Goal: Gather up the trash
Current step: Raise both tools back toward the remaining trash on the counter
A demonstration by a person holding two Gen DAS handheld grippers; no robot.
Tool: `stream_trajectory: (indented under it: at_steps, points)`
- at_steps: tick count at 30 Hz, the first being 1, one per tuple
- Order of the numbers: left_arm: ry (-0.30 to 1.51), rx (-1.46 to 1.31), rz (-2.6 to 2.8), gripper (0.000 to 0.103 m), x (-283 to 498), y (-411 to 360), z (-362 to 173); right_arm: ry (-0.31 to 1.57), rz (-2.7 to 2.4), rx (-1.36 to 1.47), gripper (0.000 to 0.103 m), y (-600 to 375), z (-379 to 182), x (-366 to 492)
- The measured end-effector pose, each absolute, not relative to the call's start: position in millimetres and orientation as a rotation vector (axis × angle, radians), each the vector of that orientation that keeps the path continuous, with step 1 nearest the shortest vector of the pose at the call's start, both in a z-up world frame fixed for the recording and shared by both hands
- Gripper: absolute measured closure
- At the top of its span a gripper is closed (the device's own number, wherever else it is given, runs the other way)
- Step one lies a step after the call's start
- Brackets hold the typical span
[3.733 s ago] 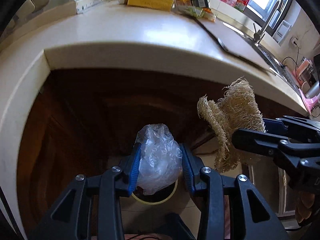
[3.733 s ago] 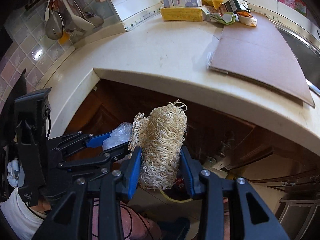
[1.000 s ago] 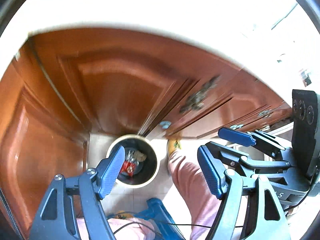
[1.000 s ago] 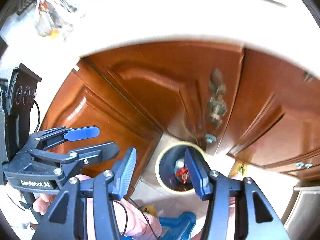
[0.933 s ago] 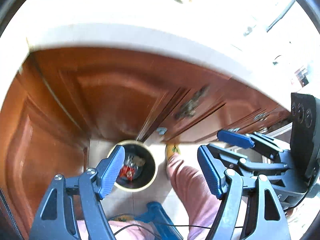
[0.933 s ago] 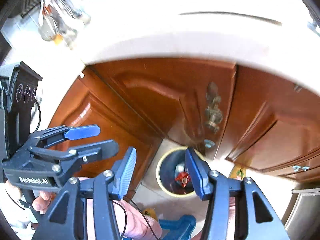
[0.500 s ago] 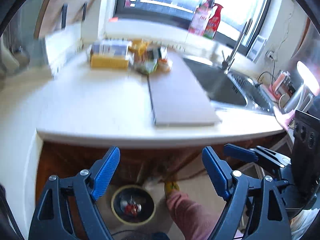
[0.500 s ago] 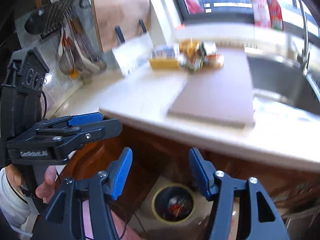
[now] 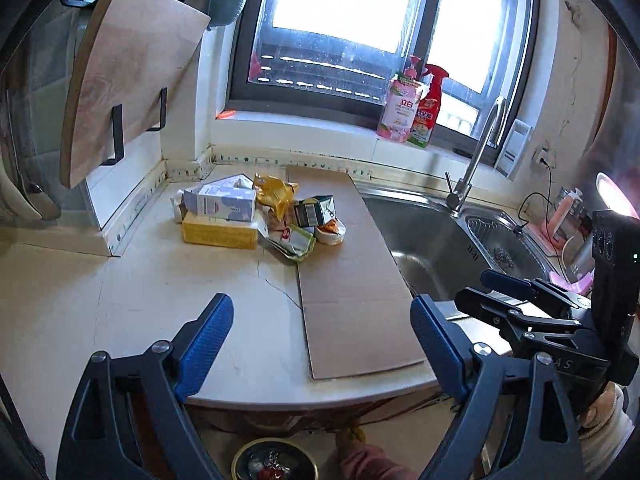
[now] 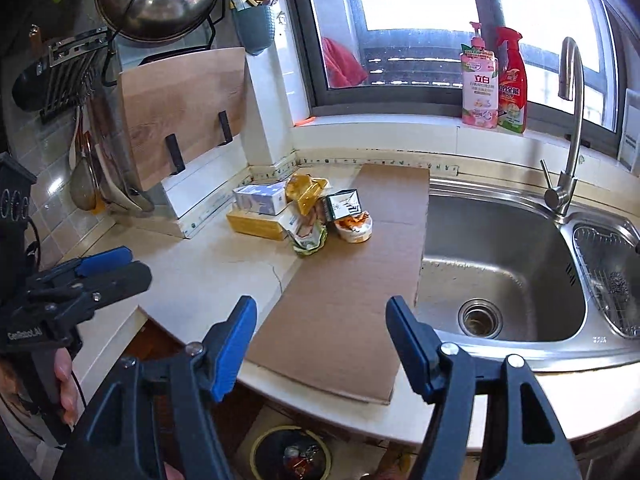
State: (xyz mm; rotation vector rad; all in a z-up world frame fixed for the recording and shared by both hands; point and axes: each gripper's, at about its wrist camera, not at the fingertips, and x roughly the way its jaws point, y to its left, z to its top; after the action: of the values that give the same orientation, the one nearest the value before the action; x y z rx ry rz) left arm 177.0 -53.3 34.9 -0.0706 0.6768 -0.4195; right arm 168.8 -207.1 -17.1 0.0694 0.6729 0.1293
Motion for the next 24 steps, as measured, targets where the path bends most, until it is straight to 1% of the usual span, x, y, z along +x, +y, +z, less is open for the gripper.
stream_trajectory:
  at_steps: [1, 11, 20, 22, 24]
  points:
    - [0.668, -0.067, -0.418, 0.006, 182, -54, 37, 0.678, 0.12, 0.063, 0.036, -210, -16, 176]
    - [0.709, 0.019, -0.359, 0.006, 251, -59, 36, 0.772, 0.108, 0.094, 0.036, -229, -21, 248]
    - [0.787, 0.14, -0.337, 0.006, 311, -75, 11, 0.831, 0.179, 0.146, 0.036, -236, -34, 321]
    - [0.806, 0.155, -0.32, 0.006, 325, -72, 6, 0.851, 0.213, 0.149, 0.035, -234, -39, 341]
    - [0.82, 0.154, -0.299, 0.006, 340, -67, 5, 0.87, 0.215, 0.13, 0.029, -230, -44, 358]
